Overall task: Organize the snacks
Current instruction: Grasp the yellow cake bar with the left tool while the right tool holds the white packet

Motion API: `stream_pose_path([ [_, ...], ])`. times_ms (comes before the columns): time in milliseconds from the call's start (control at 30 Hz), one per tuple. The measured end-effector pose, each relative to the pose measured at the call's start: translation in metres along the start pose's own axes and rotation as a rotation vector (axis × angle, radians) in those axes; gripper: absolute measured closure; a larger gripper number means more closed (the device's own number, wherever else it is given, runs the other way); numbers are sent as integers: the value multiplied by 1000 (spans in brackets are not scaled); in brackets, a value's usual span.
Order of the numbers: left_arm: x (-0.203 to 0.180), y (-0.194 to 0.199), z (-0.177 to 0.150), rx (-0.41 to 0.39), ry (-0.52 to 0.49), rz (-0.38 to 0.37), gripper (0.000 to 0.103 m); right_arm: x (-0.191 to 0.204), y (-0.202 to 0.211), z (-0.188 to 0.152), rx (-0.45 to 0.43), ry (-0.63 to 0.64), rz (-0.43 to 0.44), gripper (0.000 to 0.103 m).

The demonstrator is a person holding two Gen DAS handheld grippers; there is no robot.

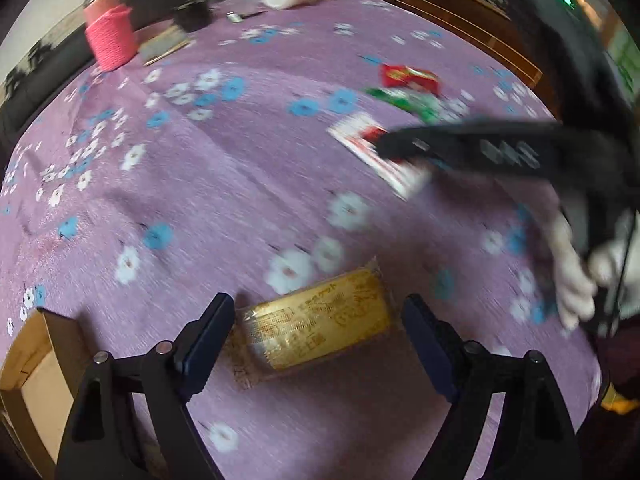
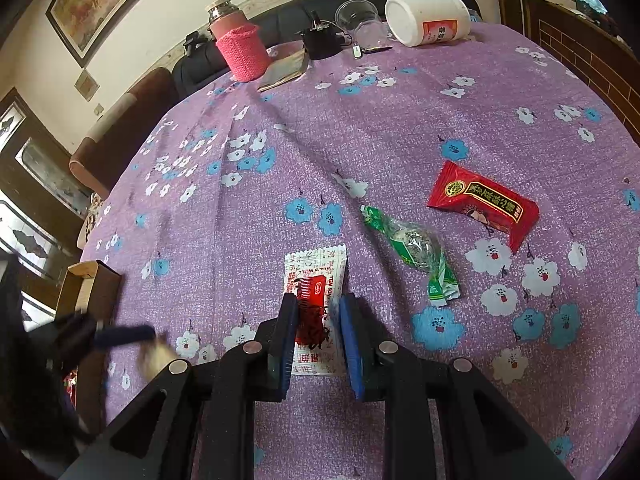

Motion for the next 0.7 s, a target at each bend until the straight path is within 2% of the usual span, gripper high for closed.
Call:
stream_pose_path([
  [67, -7, 5, -1, -18, -47, 26, 18, -1, 0, 0, 0, -1, 3, 80],
  [167, -12, 9, -3, -46, -142, 112, 18, -1, 0, 0, 2, -5, 10, 80],
  [267, -18, 1, -7, -33, -199, 115, 18, -2, 0, 0, 3, -11, 17, 80],
  [367, -22, -3, -6, -40, -242, 111, 13, -2, 0, 0, 3, -20, 27, 80],
  [467, -17, -6, -11, 33, -151, 59, 13, -4, 0, 0, 5, -32, 40, 80],
  [500, -19, -4, -14, 43, -139, 62, 14, -4, 0, 0, 6, -35, 43, 80],
  [567, -25, -1, -21, 54, -129, 52, 18, -4, 0, 0, 7, -38, 45, 80],
  [633, -38, 6, -29, 58, -123, 20, 28, -4, 0, 0, 7, -37, 43, 80],
  [700, -51, 12, -34, 55, -107, -31, 32, -4, 0, 0, 7, -37, 43, 80],
])
Point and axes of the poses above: each gripper's, at about its wrist camera, not at the fingertips, and y roughly against the way its jaws point, x to its left, z to its top, the point moved 8 cm from there along -y, roughly the way its jaws point, and after that the axes turned 3 degrees about y, right-handed, at the moved point
